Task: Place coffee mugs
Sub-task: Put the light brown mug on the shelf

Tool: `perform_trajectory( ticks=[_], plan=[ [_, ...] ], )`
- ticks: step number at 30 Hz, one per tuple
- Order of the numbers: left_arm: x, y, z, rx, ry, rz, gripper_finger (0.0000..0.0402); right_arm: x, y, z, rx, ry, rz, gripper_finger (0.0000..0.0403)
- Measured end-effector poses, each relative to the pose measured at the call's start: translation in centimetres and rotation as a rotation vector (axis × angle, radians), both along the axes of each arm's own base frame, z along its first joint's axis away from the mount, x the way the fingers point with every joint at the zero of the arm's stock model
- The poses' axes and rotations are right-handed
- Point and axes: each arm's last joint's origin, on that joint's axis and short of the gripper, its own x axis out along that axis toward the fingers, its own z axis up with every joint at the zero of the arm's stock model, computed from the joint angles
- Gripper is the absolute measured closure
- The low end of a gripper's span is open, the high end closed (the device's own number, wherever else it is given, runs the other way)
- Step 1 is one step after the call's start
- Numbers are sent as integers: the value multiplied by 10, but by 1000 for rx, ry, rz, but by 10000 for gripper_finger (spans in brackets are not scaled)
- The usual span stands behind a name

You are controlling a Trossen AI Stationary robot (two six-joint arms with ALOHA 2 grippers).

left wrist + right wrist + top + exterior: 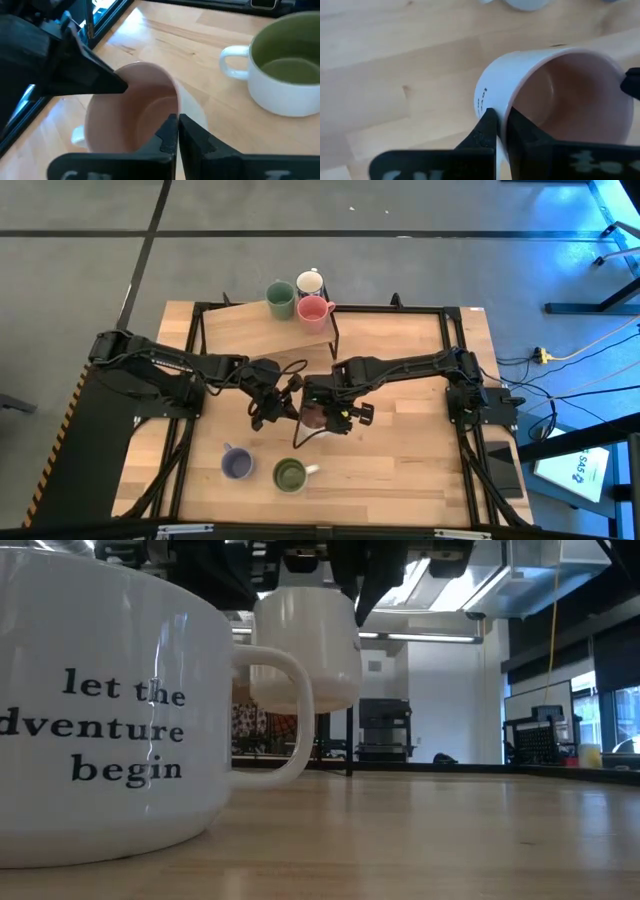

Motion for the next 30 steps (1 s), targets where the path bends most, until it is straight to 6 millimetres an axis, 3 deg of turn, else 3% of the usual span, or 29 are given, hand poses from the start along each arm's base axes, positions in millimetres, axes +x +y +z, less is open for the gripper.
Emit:
perform_trajectory(
  ticks=[3,8,15,30],
  plan=[
    [4,0,-6,8,9,-5,389,1,0,-4,-18,3,36,403],
    [7,-1,-19,23,75,3,381,13,0,-27,-76,39,43,403],
    [5,0,-23,67,117,57,380,20,-2,-43,-146,47,61,402],
    [0,2,-26,12,226,199,379,25,-2,-46,-168,13,87,402]
  ],
)
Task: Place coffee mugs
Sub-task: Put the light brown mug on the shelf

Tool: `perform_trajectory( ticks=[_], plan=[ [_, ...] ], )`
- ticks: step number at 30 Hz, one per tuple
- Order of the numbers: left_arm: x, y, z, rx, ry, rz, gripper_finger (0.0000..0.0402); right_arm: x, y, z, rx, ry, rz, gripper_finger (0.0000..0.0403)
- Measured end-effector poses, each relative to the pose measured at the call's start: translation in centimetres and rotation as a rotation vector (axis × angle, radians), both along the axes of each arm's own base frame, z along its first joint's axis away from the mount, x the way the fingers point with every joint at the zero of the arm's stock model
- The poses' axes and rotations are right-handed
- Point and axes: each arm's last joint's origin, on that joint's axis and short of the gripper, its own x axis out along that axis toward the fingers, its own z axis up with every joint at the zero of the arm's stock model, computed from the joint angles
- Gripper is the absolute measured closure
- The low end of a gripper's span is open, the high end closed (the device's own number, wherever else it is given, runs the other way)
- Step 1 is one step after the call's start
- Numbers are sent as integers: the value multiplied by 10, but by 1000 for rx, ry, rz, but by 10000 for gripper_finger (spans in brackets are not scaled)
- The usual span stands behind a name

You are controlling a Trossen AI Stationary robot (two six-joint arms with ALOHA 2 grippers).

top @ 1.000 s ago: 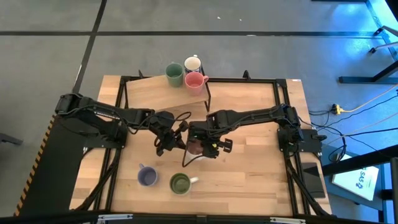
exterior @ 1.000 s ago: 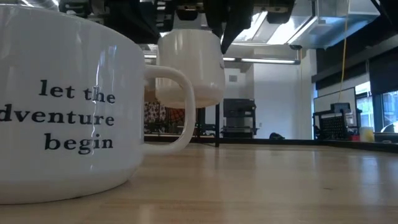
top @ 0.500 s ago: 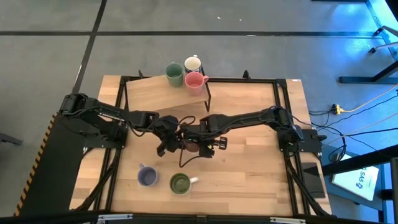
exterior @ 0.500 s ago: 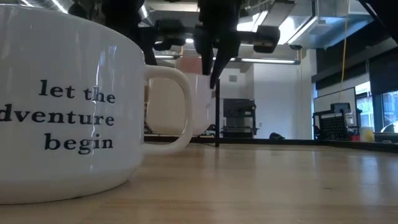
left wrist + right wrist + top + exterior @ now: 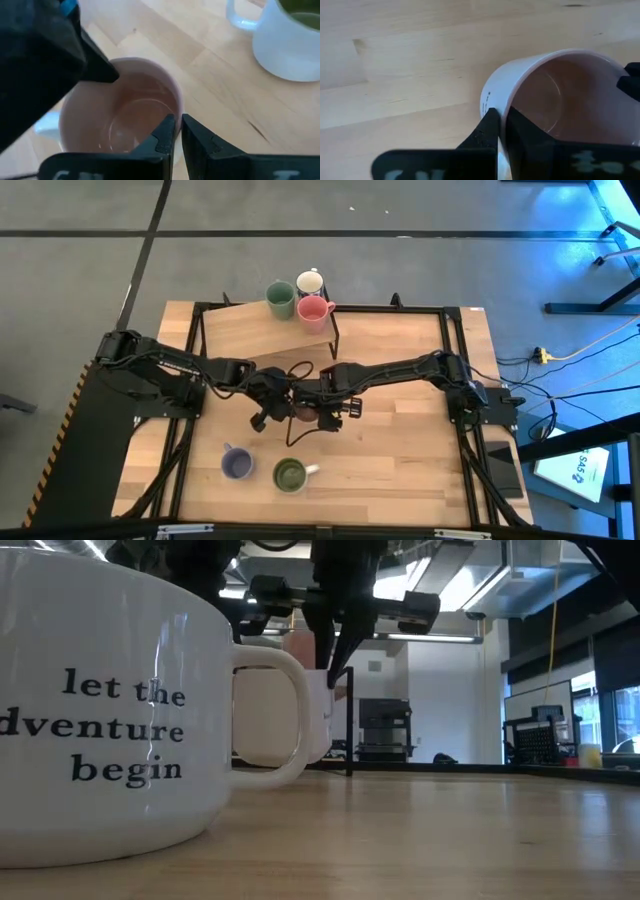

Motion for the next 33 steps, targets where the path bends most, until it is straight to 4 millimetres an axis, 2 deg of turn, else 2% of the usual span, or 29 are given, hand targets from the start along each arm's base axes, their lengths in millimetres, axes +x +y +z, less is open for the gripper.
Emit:
perform_trajectory(
  ticks=[11,23,30,33],
  plan=[
    [-2,1,-5,26,44,-20,374,2,1,1,0,-29,49,402],
    [-3,0,-6,32,53,-24,302,4,2,2,23,-51,61,403],
    [-4,-7,-7,259,35,-124,299,5,3,3,36,-65,79,402],
    [-4,-8,-6,297,24,-139,299,5,4,4,40,-71,94,401]
  ],
)
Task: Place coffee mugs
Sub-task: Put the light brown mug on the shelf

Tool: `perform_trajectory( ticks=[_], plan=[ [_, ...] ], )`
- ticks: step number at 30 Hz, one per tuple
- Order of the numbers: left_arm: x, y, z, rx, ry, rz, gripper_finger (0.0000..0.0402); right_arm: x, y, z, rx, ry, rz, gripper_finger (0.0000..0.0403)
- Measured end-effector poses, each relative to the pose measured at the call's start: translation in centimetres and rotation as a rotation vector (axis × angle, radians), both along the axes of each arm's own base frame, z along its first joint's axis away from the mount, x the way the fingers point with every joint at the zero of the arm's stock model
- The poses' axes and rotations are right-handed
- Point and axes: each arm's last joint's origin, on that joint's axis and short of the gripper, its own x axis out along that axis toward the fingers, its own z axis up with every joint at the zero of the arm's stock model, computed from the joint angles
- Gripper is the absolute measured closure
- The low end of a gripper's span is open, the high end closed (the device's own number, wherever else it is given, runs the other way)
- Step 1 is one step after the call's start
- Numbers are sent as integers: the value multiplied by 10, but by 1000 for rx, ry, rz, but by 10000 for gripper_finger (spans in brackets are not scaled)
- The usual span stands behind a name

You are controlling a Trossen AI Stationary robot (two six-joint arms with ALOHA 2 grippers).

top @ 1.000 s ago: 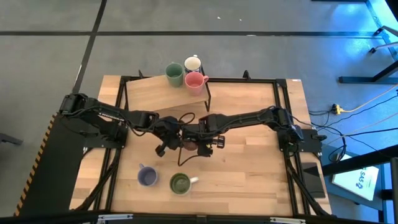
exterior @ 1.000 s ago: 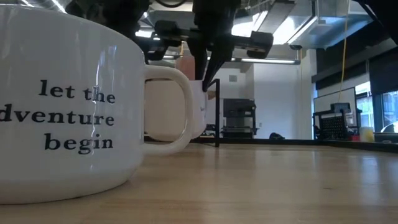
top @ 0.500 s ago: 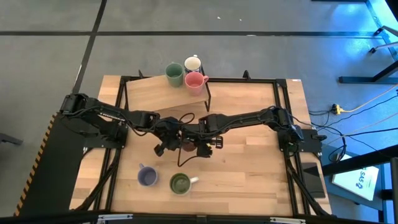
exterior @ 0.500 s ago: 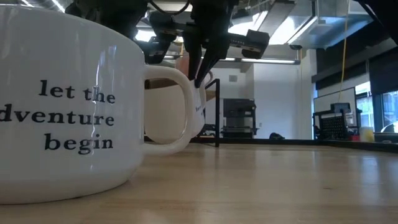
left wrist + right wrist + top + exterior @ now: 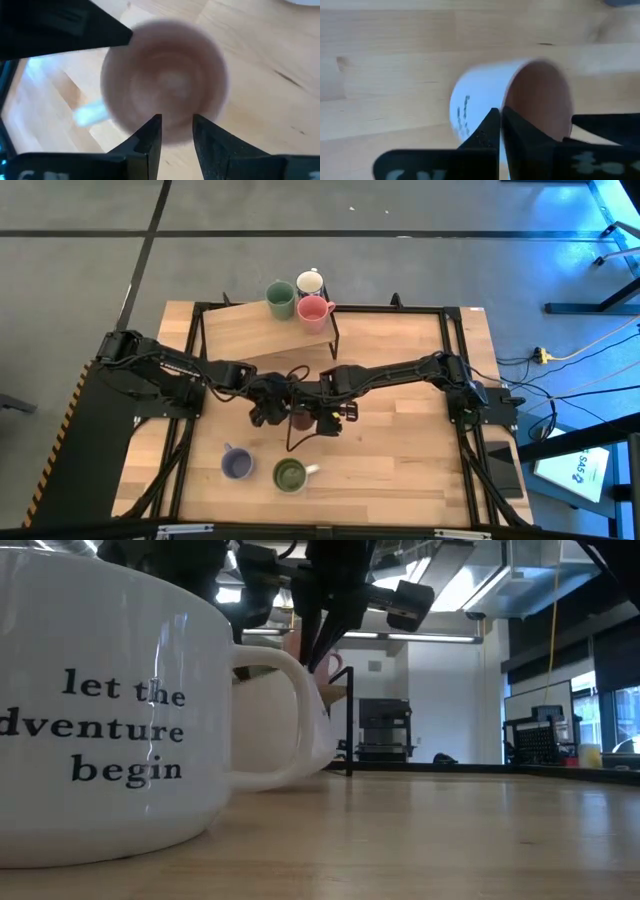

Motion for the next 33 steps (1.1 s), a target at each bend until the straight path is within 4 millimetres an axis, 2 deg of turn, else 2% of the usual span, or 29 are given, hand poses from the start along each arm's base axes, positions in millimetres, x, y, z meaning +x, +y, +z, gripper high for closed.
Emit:
perform_trajectory(
  ticks=[11,16,20,24,28,30,33],
  plan=[
    [-1,0,-1,0,11,27,314,1,0,1,14,-11,-21,401],
    [-1,-1,0,54,-13,201,316,1,-2,0,-27,0,-124,403],
    [-6,-2,10,60,-75,330,316,-3,-2,11,57,26,-184,395],
    [-18,-1,29,19,-171,457,316,-12,-2,27,113,55,-273,347],
    [-37,2,54,-82,-280,586,316,-17,-8,26,115,111,-334,269],
    [-48,4,64,-153,-321,640,316,-17,-11,21,116,109,-343,235],
    [-64,4,82,-281,-408,692,316,-10,-15,4,129,65,-350,205]
  ],
)
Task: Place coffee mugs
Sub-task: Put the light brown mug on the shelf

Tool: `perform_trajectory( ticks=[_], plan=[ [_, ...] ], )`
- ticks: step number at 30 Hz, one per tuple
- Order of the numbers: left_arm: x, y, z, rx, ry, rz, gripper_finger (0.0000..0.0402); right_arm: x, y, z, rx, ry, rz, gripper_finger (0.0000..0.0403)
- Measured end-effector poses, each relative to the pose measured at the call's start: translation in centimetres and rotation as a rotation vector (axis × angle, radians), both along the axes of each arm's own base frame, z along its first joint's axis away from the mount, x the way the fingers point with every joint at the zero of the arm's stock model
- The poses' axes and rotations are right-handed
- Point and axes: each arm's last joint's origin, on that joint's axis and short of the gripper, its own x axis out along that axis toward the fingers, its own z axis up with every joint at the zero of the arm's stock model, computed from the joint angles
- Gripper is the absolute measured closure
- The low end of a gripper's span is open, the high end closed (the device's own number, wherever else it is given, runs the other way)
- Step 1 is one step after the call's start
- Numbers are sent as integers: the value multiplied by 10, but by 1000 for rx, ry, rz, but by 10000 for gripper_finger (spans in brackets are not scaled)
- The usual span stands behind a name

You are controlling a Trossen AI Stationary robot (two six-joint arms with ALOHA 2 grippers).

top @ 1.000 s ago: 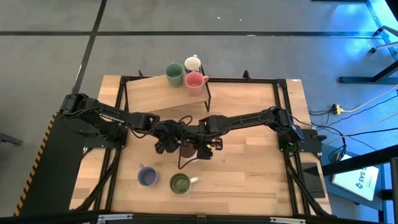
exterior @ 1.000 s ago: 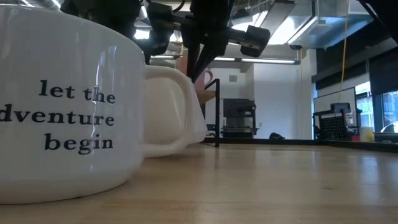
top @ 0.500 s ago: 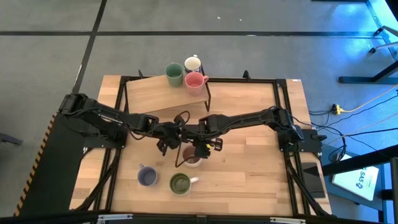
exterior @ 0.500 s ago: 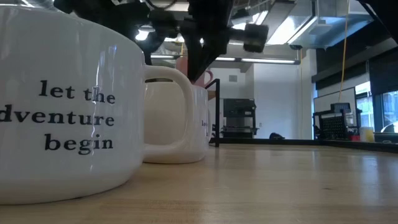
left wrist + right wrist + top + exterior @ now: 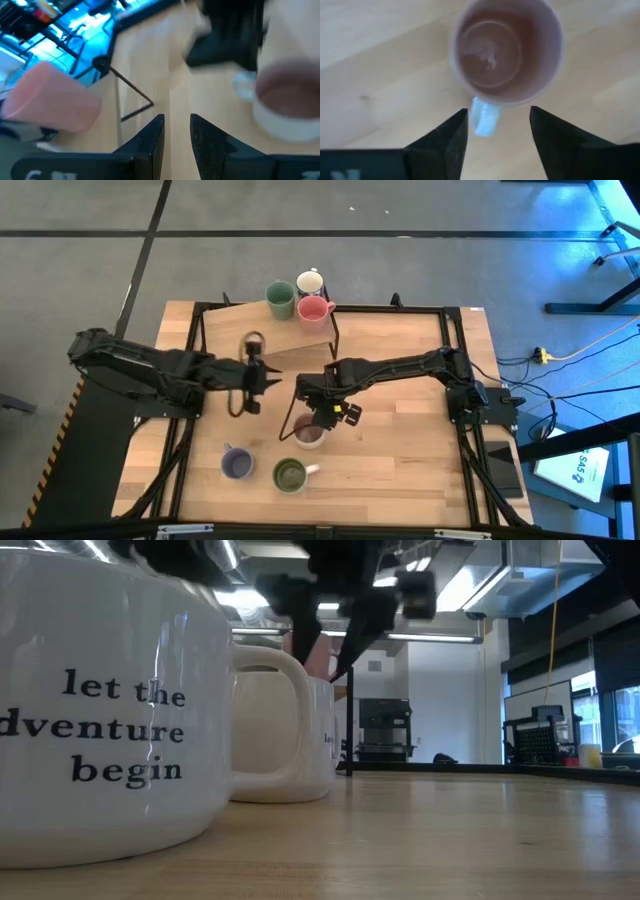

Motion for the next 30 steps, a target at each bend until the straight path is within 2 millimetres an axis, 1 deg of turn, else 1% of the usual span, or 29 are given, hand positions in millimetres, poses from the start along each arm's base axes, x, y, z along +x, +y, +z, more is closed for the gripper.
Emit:
perform_trajectory(
  ticks=[3,6,11,18,20,22,24,30],
  plan=[
    [-15,0,14,-87,-103,26,316,4,-4,-16,2,-41,-7,195],
    [-28,-1,25,-164,-191,38,316,3,-7,-31,1,-29,-10,194],
    [-45,1,36,-224,-271,45,316,-2,-9,-47,19,11,-8,194],
    [-48,2,39,-239,-304,77,316,0,-9,-61,36,-40,-3,194],
    [-48,2,39,-238,-300,78,316,-1,-9,-64,42,-40,-1,201],
    [-48,2,39,-239,-301,78,316,-3,-9,-69,42,-28,-1,218],
    [-48,2,39,-238,-301,77,316,-4,-9,-71,41,-21,-1,247],
    [-48,2,39,-231,-299,76,316,-3,-9,-71,31,-26,2,367]
  ],
)
